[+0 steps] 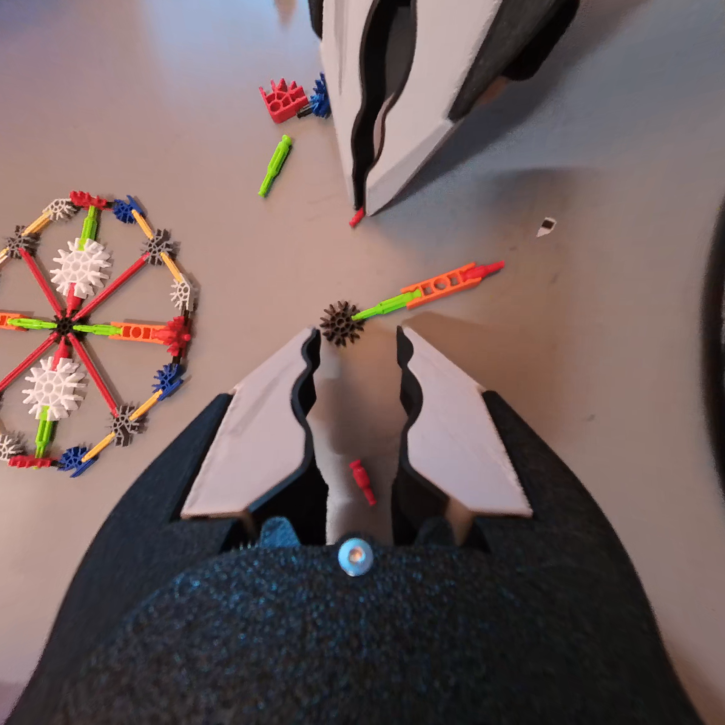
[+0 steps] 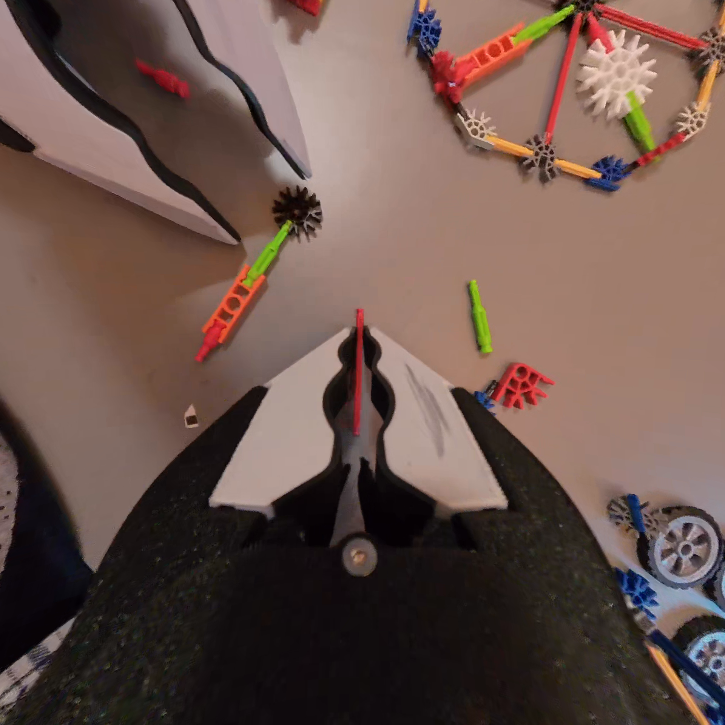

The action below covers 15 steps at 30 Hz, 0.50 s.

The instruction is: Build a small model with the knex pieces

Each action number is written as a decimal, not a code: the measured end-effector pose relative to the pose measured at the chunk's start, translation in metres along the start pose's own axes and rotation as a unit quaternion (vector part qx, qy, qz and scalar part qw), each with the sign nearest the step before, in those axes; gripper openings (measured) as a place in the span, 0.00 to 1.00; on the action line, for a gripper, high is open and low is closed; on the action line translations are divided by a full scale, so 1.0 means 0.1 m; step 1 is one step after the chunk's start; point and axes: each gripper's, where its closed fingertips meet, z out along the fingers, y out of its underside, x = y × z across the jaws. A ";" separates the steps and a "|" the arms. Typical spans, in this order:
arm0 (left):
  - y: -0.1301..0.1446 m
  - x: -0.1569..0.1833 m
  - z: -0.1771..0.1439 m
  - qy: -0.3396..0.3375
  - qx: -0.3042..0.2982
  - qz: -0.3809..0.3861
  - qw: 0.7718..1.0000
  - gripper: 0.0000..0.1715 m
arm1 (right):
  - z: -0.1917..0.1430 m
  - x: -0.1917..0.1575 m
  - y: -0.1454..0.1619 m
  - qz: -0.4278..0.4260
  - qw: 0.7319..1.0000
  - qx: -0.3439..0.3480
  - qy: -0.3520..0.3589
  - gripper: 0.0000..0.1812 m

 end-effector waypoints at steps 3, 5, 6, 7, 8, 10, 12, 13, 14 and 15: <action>0.02 0.02 0.02 0.006 -0.005 0.000 1.000 0.23 | -0.01 -0.01 0.00 0.013 1.000 0.015 -0.017 0.02; 0.02 0.02 0.01 0.006 -0.004 0.001 1.000 0.23 | -0.06 0.01 0.00 0.028 0.999 0.026 -0.018 0.09; 0.02 0.01 0.00 0.004 -0.004 0.001 1.000 0.23 | -0.10 0.03 0.00 0.035 0.999 0.032 -0.014 0.10; 0.02 0.01 -0.01 0.005 -0.001 -0.001 1.000 0.23 | -0.14 0.04 0.01 0.040 0.999 0.036 -0.009 0.10; 0.01 0.01 -0.01 0.007 0.002 -0.005 1.000 0.23 | -0.17 0.06 0.04 0.044 0.998 0.036 0.000 0.10; 0.01 0.01 -0.01 0.008 0.001 -0.005 1.000 0.23 | -0.20 0.04 0.10 0.053 0.998 0.035 0.003 0.10; 0.02 0.03 0.00 0.011 -0.002 -0.002 1.000 0.23 | -0.17 0.00 0.14 0.057 0.998 0.034 -0.005 0.10; 0.02 0.04 0.01 0.013 -0.003 -0.001 1.000 0.23 | -0.14 -0.01 0.16 0.054 0.998 0.028 -0.005 0.10; 0.03 0.04 0.01 0.013 -0.004 0.000 1.000 0.23 | -0.11 0.00 0.17 0.050 0.998 0.024 0.000 0.11; 0.03 0.05 0.01 0.013 -0.004 0.000 1.000 0.23 | -0.10 0.01 0.15 0.046 0.999 0.029 0.004 0.10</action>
